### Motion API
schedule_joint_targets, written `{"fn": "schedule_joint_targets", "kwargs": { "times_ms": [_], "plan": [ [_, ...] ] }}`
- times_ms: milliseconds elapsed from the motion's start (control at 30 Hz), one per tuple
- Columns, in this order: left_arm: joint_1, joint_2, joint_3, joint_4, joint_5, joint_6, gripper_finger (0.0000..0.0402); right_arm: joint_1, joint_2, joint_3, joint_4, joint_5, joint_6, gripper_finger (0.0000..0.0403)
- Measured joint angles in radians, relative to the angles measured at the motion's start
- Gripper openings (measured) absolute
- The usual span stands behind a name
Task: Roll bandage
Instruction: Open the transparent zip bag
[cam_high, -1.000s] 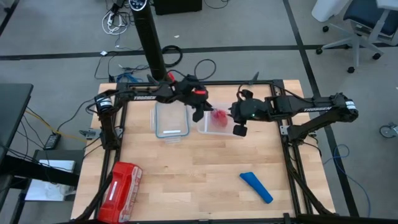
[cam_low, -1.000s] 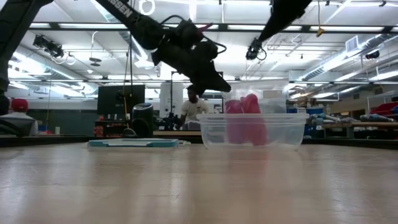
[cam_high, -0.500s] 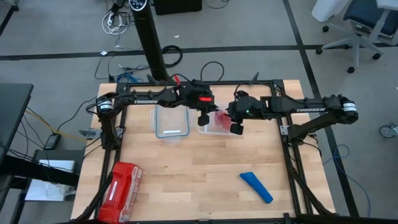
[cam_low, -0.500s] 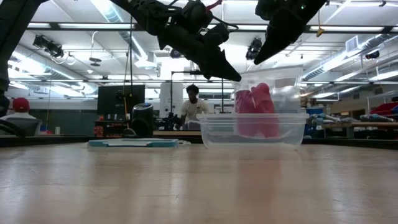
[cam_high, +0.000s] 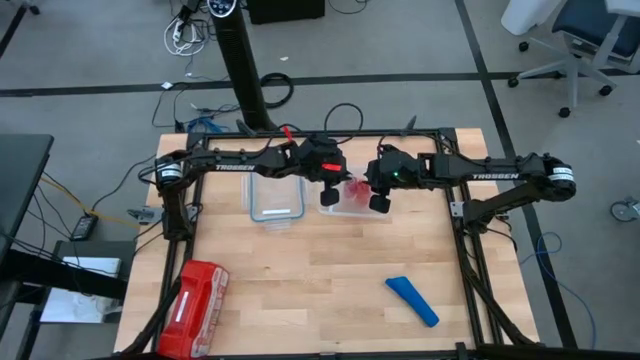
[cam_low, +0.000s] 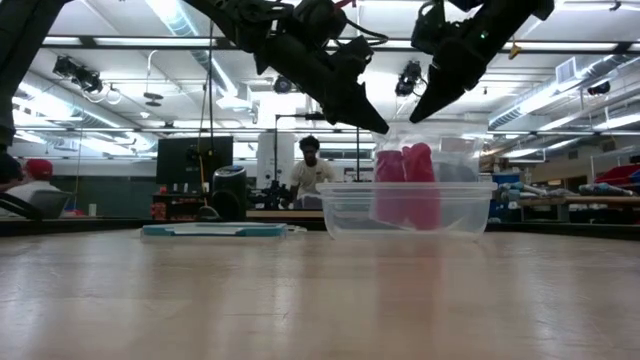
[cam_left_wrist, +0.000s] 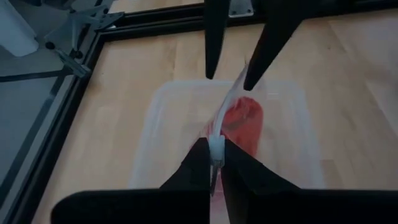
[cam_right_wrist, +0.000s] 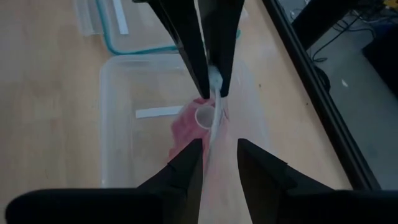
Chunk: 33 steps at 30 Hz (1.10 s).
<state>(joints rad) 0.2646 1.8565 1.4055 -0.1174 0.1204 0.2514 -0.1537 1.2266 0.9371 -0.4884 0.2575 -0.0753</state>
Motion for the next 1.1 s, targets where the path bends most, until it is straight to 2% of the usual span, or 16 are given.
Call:
{"fn": "schedule_joint_targets", "kwargs": {
  "times_ms": [133, 333, 567, 667, 933, 1100],
  "plan": [
    [0.001, 0.0, 0.0, 0.014, -0.001, -0.017, 0.0019, -0.004, 0.0, -0.011, 0.001, -0.001, -0.006, 0.0081],
    [0.001, 0.0, 0.0, 0.051, -0.005, -0.033, 0.0019, -0.011, 0.0, -0.032, -0.001, 0.0, -0.008, 0.0012],
    [0.0, 0.0, 0.0, 0.018, 0.005, -0.026, 0.0031, -0.015, 0.0, -0.032, -0.002, 0.0, -0.007, 0.0004],
    [0.0, 0.0, 0.0, 0.011, 0.005, -0.026, 0.0056, -0.016, 0.0, -0.032, -0.007, 0.0, -0.007, 0.0004],
    [0.015, -0.005, 0.0, -0.057, 0.008, -0.053, 0.0165, -0.016, -0.009, -0.032, -0.036, 0.001, -0.004, 0.0002],
    [0.024, -0.013, -0.001, -0.064, 0.023, -0.055, 0.0181, -0.015, -0.047, -0.032, -0.04, 0.001, 0.0, 0.0001]
  ]
}}
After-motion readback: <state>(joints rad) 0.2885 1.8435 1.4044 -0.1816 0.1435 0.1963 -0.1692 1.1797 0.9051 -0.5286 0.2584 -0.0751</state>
